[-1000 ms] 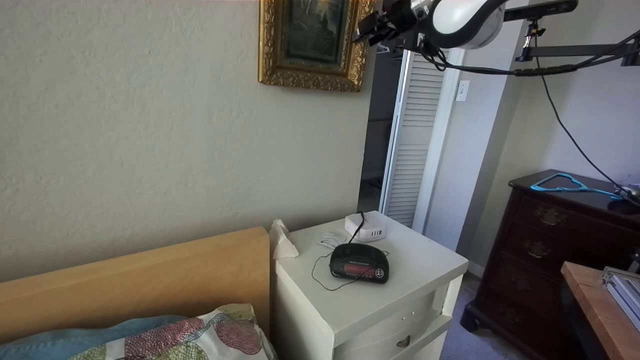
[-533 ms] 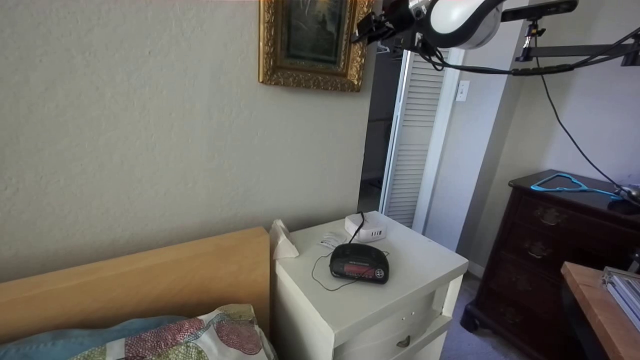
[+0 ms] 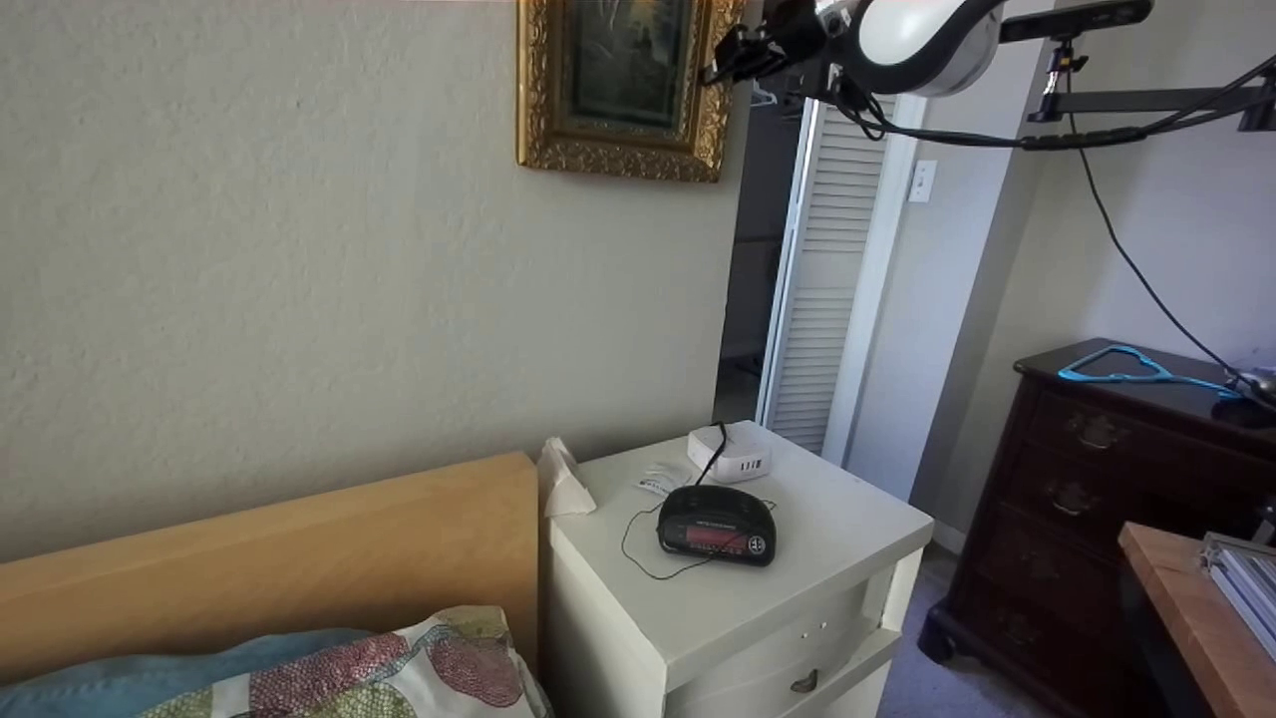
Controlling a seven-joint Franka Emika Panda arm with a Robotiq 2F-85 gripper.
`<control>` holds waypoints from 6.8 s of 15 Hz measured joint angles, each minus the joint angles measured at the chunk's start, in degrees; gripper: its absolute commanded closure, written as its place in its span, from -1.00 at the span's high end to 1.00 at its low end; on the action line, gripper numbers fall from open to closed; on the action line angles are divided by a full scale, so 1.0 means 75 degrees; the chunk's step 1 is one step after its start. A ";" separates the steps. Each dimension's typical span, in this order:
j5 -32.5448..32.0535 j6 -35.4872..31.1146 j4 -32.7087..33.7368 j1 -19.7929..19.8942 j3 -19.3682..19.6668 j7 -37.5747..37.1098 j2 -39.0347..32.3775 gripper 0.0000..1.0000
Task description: Push the picture frame on the wall to the left.
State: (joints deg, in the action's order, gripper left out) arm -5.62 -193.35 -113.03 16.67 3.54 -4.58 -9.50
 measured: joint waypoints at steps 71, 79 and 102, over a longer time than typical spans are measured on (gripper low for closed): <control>-0.1265 0.0722 -0.1177 0.7795 -0.7316 -0.0858 0.1083 1.00; -0.0405 0.2276 -0.2131 0.6121 -0.5465 -0.0017 0.2489 1.00; -0.0962 0.6046 -0.3397 0.1145 -0.0448 0.0700 0.4167 1.00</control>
State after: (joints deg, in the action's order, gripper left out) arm -12.83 -148.00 -138.50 25.25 0.18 0.67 21.76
